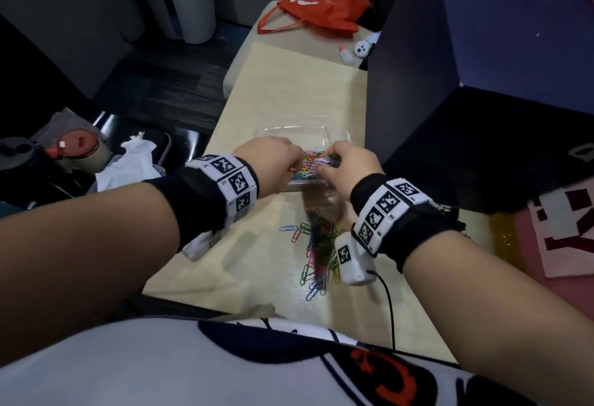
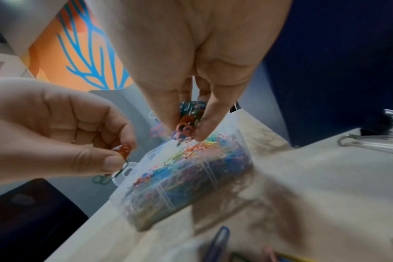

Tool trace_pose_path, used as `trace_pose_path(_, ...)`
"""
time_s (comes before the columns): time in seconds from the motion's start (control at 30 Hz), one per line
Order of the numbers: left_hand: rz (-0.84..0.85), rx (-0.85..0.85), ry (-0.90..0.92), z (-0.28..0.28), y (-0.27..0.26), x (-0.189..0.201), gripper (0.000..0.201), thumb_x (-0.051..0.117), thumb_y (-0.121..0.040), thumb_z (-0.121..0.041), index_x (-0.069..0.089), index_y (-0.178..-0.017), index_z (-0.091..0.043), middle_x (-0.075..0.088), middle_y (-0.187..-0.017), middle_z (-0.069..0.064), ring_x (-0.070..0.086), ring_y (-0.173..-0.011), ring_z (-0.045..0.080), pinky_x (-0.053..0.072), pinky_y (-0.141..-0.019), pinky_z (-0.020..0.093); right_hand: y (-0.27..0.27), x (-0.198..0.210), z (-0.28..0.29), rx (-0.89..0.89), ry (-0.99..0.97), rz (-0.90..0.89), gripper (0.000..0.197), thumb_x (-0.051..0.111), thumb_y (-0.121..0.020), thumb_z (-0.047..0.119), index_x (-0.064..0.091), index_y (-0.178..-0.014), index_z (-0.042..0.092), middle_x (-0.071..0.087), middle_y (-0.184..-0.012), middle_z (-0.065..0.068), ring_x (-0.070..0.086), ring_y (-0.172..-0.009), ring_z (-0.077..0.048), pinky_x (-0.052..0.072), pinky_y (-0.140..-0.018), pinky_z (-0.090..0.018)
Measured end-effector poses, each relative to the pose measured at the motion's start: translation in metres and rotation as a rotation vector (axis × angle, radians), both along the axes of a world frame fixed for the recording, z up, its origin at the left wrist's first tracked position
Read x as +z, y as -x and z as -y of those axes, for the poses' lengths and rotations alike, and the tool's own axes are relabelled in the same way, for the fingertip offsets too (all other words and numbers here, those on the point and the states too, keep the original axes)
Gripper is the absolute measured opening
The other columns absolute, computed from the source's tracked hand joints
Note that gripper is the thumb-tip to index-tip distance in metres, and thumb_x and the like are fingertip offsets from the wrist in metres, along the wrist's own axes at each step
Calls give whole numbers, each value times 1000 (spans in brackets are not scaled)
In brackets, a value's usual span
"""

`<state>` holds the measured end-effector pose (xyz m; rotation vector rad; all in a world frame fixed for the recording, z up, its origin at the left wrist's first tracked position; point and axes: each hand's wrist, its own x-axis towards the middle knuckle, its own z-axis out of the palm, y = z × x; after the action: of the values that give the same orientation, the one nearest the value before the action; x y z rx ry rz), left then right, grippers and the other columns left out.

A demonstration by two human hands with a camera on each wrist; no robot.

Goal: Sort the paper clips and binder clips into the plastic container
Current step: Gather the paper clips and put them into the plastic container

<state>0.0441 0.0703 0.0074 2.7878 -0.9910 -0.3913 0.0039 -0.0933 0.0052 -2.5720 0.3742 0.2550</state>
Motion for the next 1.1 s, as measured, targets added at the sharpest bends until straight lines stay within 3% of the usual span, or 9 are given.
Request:
trace_pose_path(0.17, 21, 53, -3, 3, -19, -2, 31, 53, -95, -30, 58, -124, -23, 60, -119, 4, 56, -111, 26, 45, -91, 35, -8, 6, 6, -17, 19, -77, 45, 61, -91, 33, 50, -133, 22, 58, -131, -5, 56, -118, -24, 43, -97, -30)
trace_pose_path(0.27, 13, 47, 3, 3, -19, -9, 34, 50, -96, -32, 56, -129, -24, 57, -124, 4, 55, -114, 25, 44, -90, 34, 7, 7, 13, 21, 75, -99, 32, 60, -90, 26, 57, -121, 19, 61, -122, -4, 58, -110, -24, 47, -95, -32)
trace_pose_path(0.37, 9, 7, 12, 7, -13, -12, 34, 49, -97, -29, 56, -130, -23, 56, -125, 4, 56, -114, 26, 46, -90, 35, 32, 5, 17, 60, 110, -284, 25, 57, -90, 25, 57, -114, 17, 64, -109, -5, 63, -96, -23, 52, -83, -32)
trace_pose_path(0.5, 34, -15, 36, 15, -8, -10, 25, 50, -96, -27, 61, -117, -19, 57, -114, 6, 58, -104, 29, 50, -84, 39, 62, -6, 25, 210, 312, -576, 42, 62, -85, 24, 48, -123, 13, 57, -118, -8, 57, -106, -24, 50, -84, -31)
trace_pose_path(0.6, 31, -22, 19, 22, -7, -9, 19, 49, -96, -24, 62, -106, -16, 59, -105, 7, 59, -96, 30, 49, -78, 36, 80, -15, 28, 192, 357, -687, 50, 64, -81, 16, 38, -123, 10, 51, -120, -10, 56, -108, -28, 51, -83, -35)
trace_pose_path(0.7, 37, -97, -47, 30, -2, -9, 22, 44, -97, -24, 61, -107, -15, 60, -106, 7, 59, -98, 30, 48, -78, 34, 90, -28, 24, 127, 303, -603, 53, 66, -79, 14, 37, -123, 11, 47, -122, -11, 54, -112, -29, 50, -89, -37)
trace_pose_path(0.83, -20, -306, -78, 37, 18, -22, 31, 46, -94, -20, 58, -123, -22, 54, -121, 3, 55, -111, 27, 50, -89, 42, 89, -37, 15, 123, 192, -447, 53, 68, -79, 22, 42, -123, 11, 50, -123, -11, 55, -110, -29, 49, -93, -37)
trace_pose_path(1.0, -101, -458, -314, 34, 33, -44, 62, 64, -79, -21, 42, -137, -29, 42, -128, -1, 47, -117, 24, 50, -91, 43, 93, -35, 11, 108, 183, -451, 89, 83, -60, 49, 34, -128, 20, 32, -122, -6, 53, -107, -25, 49, -93, -37)
trace_pose_path(1.1, -112, -404, -339, 27, 34, -45, 46, 58, -86, -20, 47, -131, -25, 47, -120, 2, 53, -108, 27, 52, -86, 43, 93, -40, 4, 149, 151, -408, 87, 83, -62, 44, 34, -130, 22, 28, -122, -5, 52, -107, -28, 48, -95, -39)
